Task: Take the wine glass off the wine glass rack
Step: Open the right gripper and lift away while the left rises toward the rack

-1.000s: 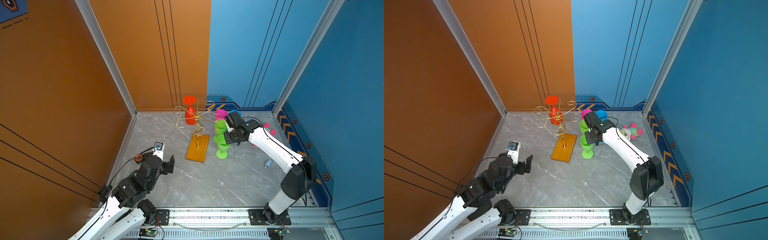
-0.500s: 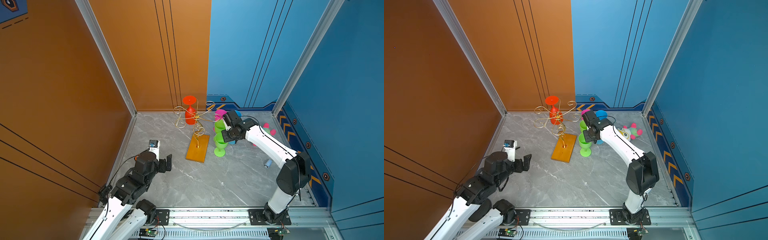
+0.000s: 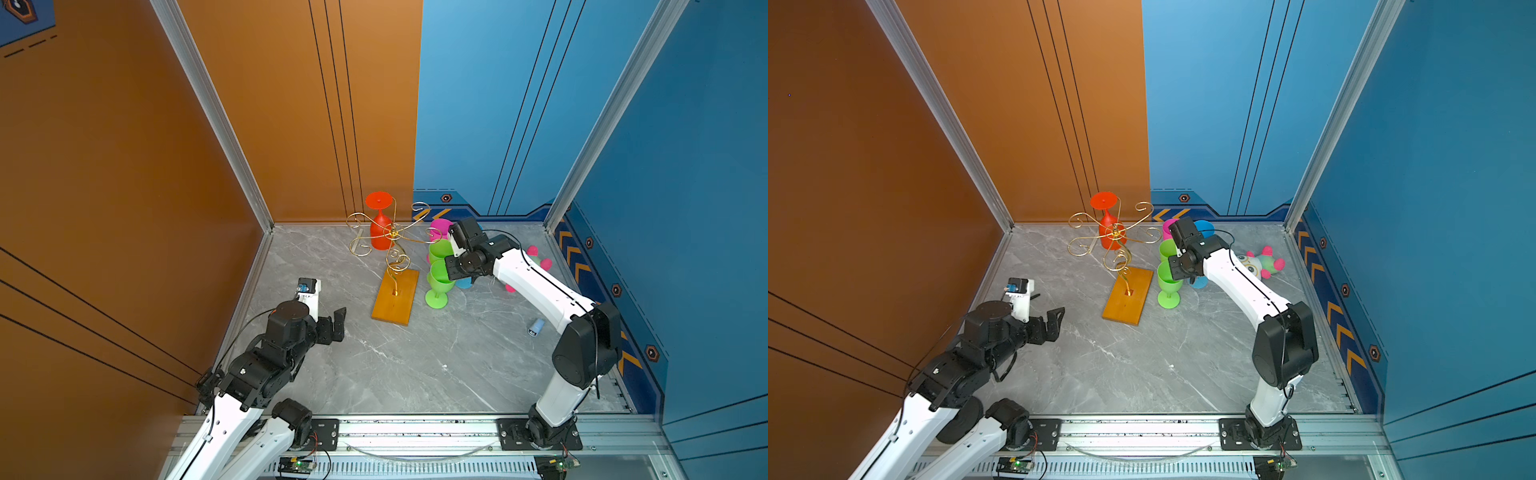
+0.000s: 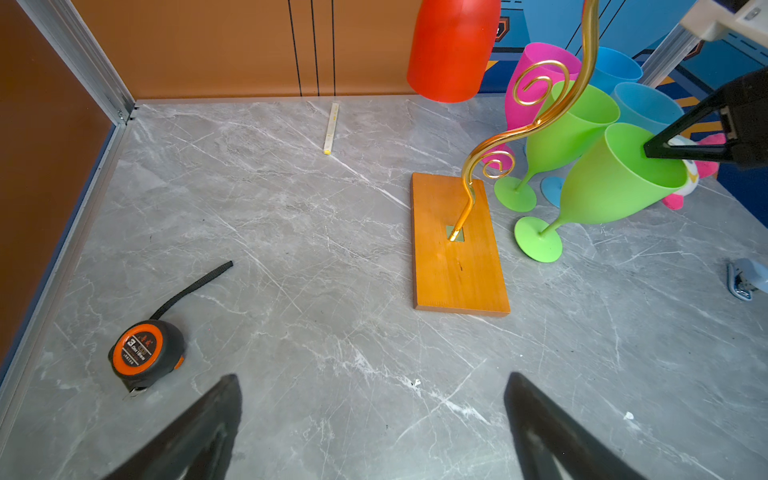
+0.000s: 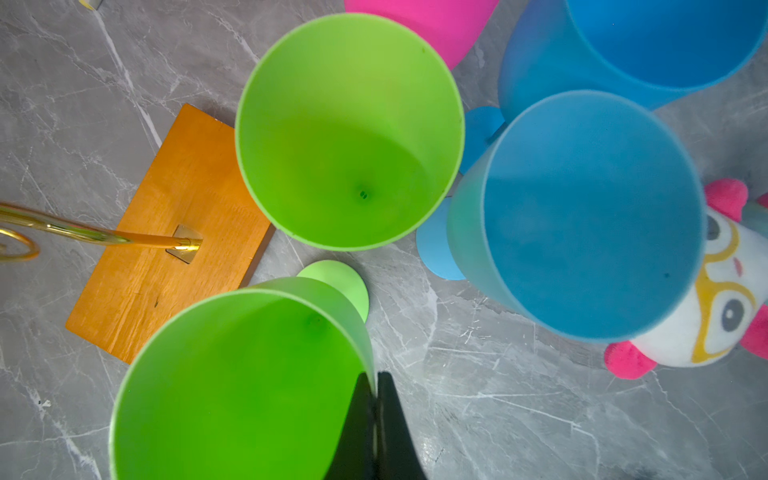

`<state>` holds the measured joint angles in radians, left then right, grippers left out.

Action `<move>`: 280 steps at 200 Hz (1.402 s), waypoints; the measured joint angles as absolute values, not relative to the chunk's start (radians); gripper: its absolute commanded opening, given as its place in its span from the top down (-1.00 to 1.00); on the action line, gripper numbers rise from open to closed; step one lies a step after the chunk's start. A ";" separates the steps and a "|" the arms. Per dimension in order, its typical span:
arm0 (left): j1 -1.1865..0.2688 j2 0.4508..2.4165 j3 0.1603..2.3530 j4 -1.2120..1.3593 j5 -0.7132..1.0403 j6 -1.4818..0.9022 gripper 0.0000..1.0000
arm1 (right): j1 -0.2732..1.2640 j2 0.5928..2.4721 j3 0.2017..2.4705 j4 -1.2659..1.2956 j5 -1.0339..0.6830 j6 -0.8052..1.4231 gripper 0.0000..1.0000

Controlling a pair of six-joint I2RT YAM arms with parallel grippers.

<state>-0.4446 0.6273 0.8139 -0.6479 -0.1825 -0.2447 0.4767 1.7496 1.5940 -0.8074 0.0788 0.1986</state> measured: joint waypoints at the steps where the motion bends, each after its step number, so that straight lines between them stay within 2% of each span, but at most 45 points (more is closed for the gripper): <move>1: -0.445 0.627 0.814 -0.648 -0.182 -0.245 -0.97 | 0.477 1.750 1.594 -0.807 0.078 0.199 0.98; 79: -0.423 0.649 0.841 -0.648 -0.153 -0.245 -0.97 | 0.476 1.764 1.594 -0.809 0.079 0.199 0.97; 132: -0.409 0.658 0.865 -0.656 -0.132 -0.245 -0.97 | 0.476 1.765 1.594 -0.810 0.079 0.199 0.79; 176: -0.385 0.675 0.886 -0.660 -0.106 -0.244 -0.96 | 0.475 1.765 1.594 -0.811 0.079 0.200 0.47; 240: -0.263 0.735 0.944 -0.672 0.007 -0.250 -0.96 | 0.467 1.756 1.594 -0.820 0.079 0.195 -0.23; 280: -0.093 0.816 1.017 -0.676 0.153 -0.273 -0.97 | 0.458 1.657 1.585 -0.823 0.080 0.199 -0.42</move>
